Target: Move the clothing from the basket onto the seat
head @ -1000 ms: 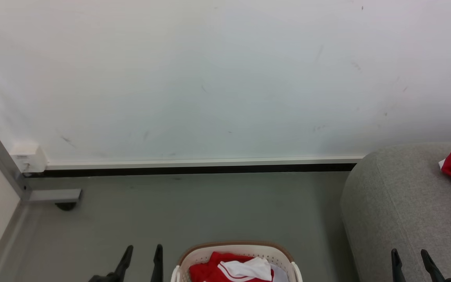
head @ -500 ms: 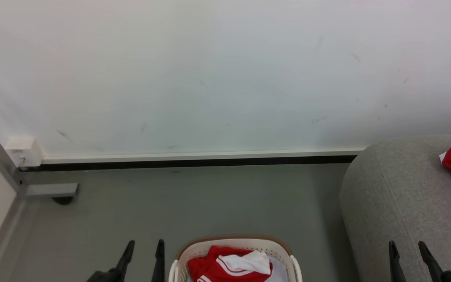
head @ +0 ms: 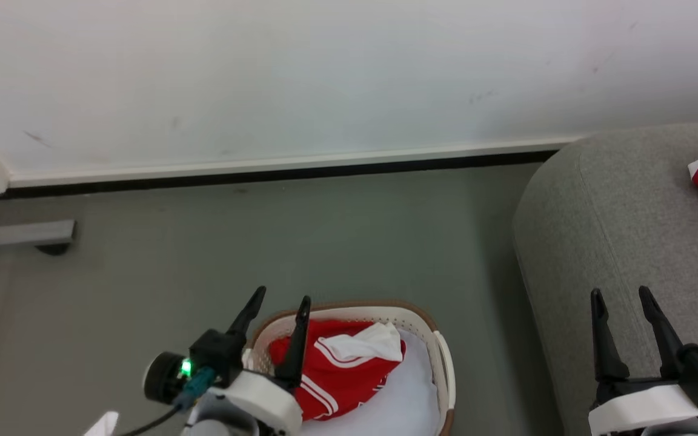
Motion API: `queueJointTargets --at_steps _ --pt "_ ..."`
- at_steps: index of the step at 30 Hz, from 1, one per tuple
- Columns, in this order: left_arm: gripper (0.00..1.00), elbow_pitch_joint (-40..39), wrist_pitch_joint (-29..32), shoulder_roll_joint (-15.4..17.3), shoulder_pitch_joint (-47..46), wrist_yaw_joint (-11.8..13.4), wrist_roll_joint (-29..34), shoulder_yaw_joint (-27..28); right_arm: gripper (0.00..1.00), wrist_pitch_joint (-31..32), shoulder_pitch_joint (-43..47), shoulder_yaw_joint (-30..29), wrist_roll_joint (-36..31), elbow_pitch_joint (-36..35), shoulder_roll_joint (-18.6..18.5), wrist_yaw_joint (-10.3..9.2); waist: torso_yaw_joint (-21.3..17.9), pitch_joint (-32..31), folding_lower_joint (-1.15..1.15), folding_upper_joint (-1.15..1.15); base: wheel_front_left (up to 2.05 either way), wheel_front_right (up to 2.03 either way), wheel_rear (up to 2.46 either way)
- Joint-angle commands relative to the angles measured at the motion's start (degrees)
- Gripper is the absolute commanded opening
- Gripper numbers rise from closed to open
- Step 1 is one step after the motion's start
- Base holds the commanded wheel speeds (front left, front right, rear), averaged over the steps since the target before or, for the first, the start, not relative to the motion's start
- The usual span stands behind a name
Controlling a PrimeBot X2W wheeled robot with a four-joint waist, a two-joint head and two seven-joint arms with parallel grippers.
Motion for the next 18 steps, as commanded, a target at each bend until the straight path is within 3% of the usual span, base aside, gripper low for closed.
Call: queueJointTargets --at_steps 1,18 --pt "1.0 1.4 0.8 0.0 -2.7 -0.4 1.2 -0.7 1.0 0.1 -1.7 0.2 0.3 -0.7 0.0 -0.14 -1.9 4.8 -0.01 0.0 0.0 0.0 0.0" --pt "1.0 19.5 12.1 0.6 -23.5 -3.6 7.2 -8.1 1.0 0.1 -13.8 3.1 2.9 -5.2 0.0 -0.15 -6.9 24.0 -0.01 0.0 0.0 0.0 0.0"
